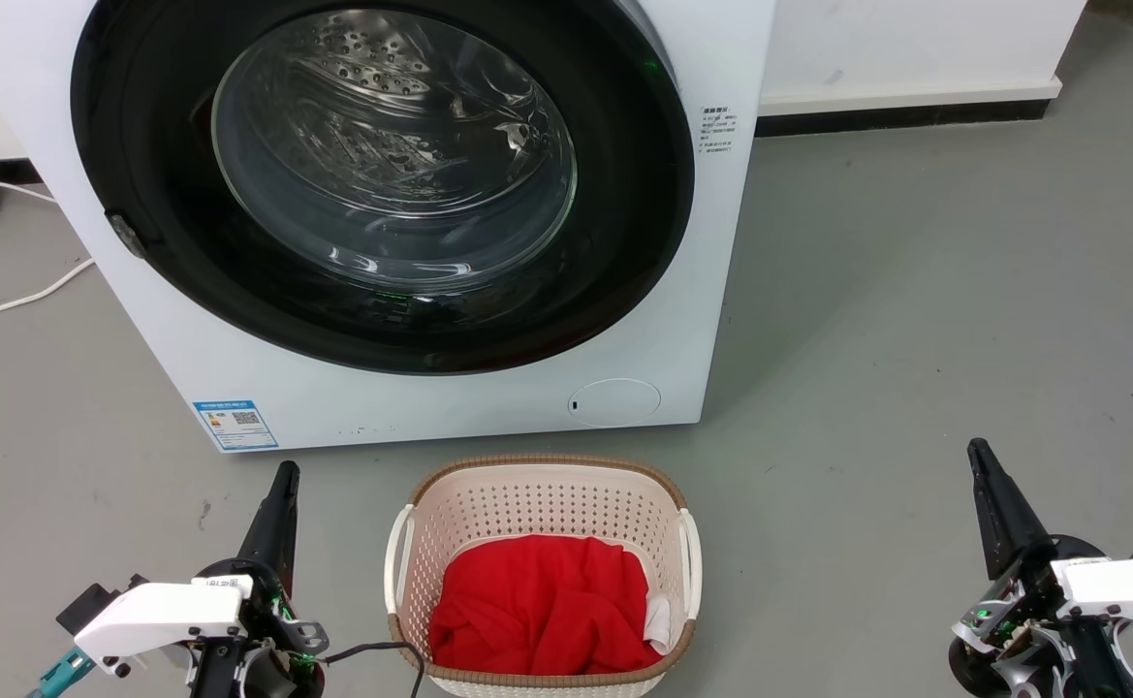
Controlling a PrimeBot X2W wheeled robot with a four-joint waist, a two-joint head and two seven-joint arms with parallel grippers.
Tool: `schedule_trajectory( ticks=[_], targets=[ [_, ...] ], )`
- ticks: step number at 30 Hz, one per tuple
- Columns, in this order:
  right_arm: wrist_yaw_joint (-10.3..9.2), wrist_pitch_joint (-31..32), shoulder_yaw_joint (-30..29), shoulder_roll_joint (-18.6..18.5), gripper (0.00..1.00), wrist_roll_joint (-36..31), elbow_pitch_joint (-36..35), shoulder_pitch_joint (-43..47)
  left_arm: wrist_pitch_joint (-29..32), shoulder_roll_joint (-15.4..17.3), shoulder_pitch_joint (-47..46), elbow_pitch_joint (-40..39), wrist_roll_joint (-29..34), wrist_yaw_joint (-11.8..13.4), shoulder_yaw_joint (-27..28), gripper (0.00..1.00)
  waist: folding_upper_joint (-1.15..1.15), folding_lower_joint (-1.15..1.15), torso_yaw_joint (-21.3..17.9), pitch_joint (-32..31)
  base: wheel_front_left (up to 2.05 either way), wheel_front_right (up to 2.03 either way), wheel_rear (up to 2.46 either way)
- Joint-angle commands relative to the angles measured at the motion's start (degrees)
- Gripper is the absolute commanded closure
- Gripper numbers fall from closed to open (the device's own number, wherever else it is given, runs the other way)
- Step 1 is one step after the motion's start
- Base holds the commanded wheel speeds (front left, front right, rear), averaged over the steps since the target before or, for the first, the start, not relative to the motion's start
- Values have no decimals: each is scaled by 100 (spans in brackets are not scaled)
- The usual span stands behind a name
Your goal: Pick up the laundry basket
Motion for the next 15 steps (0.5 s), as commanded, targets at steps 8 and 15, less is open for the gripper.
schedule_trajectory(
  ticks=[8, 15],
  targets=[
    [-2, 9, -3, -3, 100, 23, -17, -57, 15, -6, -48, 2, -10, -23, 12, 100, 0, 0, 0, 0, 0, 0, 0],
    [-1, -22, 18, 9, 0, -13, 118, 97, -30, -15, 99, 108, 8, 8, -23, 0, 0, 0, 0, 2, 0, 0, 0]
  ],
)
